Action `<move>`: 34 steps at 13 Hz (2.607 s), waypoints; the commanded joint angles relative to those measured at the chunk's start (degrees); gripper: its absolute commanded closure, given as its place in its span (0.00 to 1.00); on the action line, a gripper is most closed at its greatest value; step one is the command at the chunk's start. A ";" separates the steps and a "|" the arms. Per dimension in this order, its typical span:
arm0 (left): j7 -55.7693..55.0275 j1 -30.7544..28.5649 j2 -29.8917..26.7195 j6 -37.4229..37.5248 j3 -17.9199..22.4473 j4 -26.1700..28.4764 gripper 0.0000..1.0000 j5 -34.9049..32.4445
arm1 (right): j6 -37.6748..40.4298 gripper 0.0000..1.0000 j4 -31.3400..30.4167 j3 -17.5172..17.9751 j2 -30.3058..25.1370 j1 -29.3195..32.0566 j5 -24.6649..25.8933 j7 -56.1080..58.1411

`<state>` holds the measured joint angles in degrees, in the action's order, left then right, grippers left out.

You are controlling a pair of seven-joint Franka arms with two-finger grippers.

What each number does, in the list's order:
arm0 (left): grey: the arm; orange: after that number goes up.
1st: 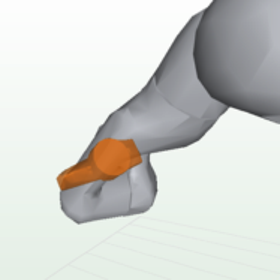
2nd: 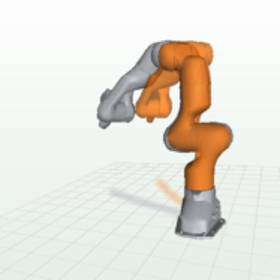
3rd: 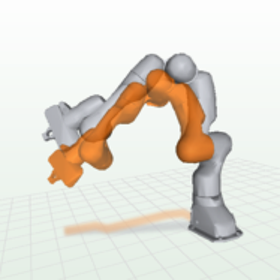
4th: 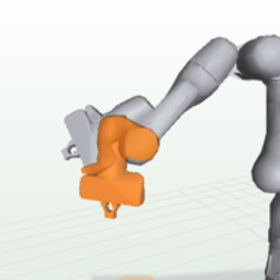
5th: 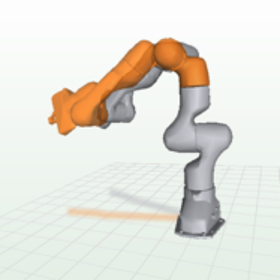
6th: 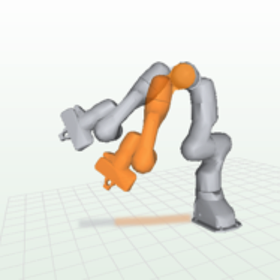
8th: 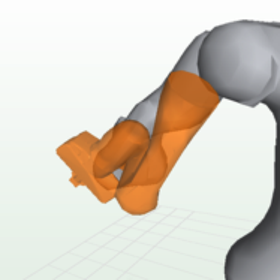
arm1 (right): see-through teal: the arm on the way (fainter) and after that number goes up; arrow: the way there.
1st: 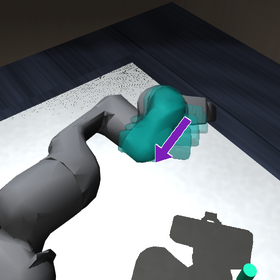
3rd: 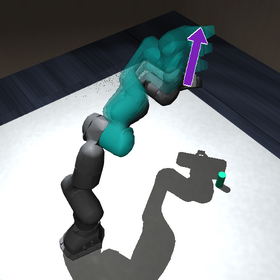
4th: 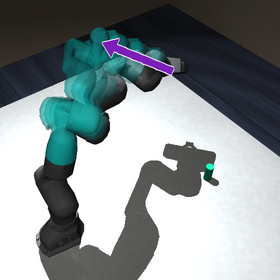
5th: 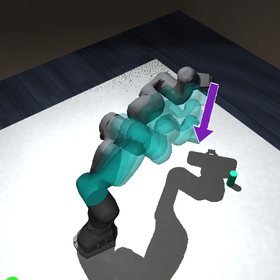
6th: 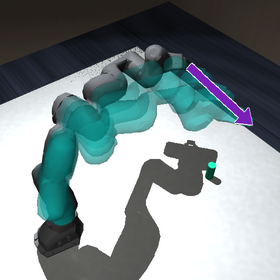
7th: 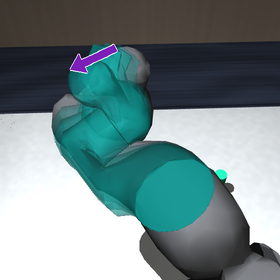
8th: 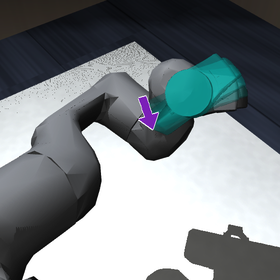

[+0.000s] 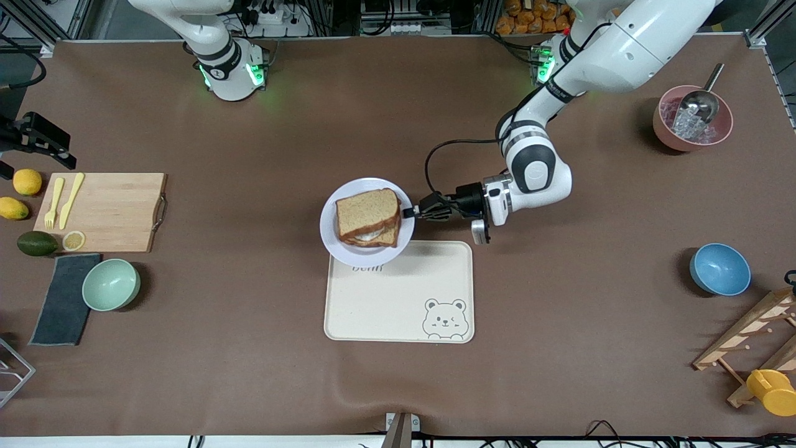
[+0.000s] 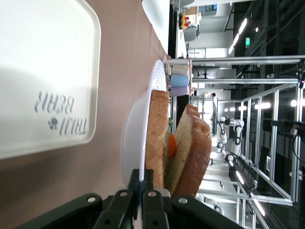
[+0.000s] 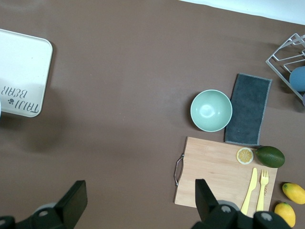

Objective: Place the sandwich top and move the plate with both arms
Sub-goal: 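Lower the plate onto the white tray with the left gripper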

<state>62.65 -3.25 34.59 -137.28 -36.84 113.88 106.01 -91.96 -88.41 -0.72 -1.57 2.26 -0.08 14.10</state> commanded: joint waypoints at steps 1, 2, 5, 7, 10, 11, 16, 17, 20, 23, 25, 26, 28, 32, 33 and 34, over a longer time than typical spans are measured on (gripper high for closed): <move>-0.51 0.62 3.28 -1.32 1.68 -4.88 1.00 0.25 | 0.29 0.00 -0.36 0.02 -0.36 -0.42 1.22 -1.09; -0.60 1.05 4.51 -1.94 2.04 -6.55 1.00 -0.45 | 0.29 0.00 -0.36 0.02 -0.36 -0.42 1.22 -1.09; -0.69 2.11 6.27 -1.94 5.63 -9.81 1.00 -0.54 | 0.20 0.00 -0.36 0.02 -0.36 -0.51 1.22 -1.09; -0.60 2.90 8.12 -1.94 7.92 -11.57 1.00 -0.81 | 0.20 0.00 -0.36 0.02 -0.27 -0.42 1.22 -1.09; -0.16 2.99 11.10 -1.94 9.41 -14.03 1.00 -1.68 | 0.20 0.00 -0.36 0.02 -0.01 -0.51 1.22 -1.09; 0.02 2.99 12.16 -1.94 9.86 -14.65 1.00 -2.82 | 0.28 0.00 -0.36 0.02 -0.01 -0.42 1.22 -1.09; 1.34 2.73 15.24 -1.94 10.04 -15.53 1.00 -4.32 | 0.29 0.00 -0.45 0.02 -0.01 -0.42 1.22 -1.09; 1.34 2.73 15.24 -1.94 10.39 -15.53 1.00 -4.32 | 0.29 0.00 -0.45 0.02 -0.01 -0.42 1.22 -1.09; 1.42 2.90 15.68 -1.94 11.71 -15.53 1.00 -7.30 | 0.46 0.00 -0.45 0.10 0.08 -0.42 1.22 -1.09; 1.42 3.43 16.73 -1.86 11.71 -15.53 1.00 -7.40 | 0.46 0.00 -0.45 0.02 0.08 -0.42 1.22 -1.09; 1.60 3.34 16.74 -1.86 11.79 -15.53 0.76 -7.40 | 0.46 0.00 -0.45 0.02 0.08 -0.42 1.22 -1.09; 1.25 2.91 16.65 -1.94 11.80 -15.53 0.39 -7.40 | 0.46 0.00 -0.45 0.10 0.08 -0.42 1.22 -1.09; 1.42 2.73 16.56 -1.94 11.80 -15.45 0.00 -7.49 | 0.46 0.00 -0.45 0.10 0.34 -0.42 1.22 -1.09; -0.41 2.99 15.25 -1.94 13.02 -15.44 0.00 -8.80 | 0.46 0.00 -0.45 0.10 0.43 -0.33 1.22 -1.09; -1.81 2.99 14.90 -2.03 13.03 -15.36 0.00 -9.42 | 0.46 0.00 -0.45 0.10 0.43 -0.33 1.22 -1.09; -4.00 2.99 14.20 -2.03 13.03 -15.36 0.00 -10.90 | 0.55 0.00 -0.45 0.10 0.43 -0.33 1.22 -1.09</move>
<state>62.02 -0.43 49.75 -138.64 -25.06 97.91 98.19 -91.64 -88.60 -0.72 -0.93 2.26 -0.03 14.09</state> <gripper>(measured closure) 0.013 0.000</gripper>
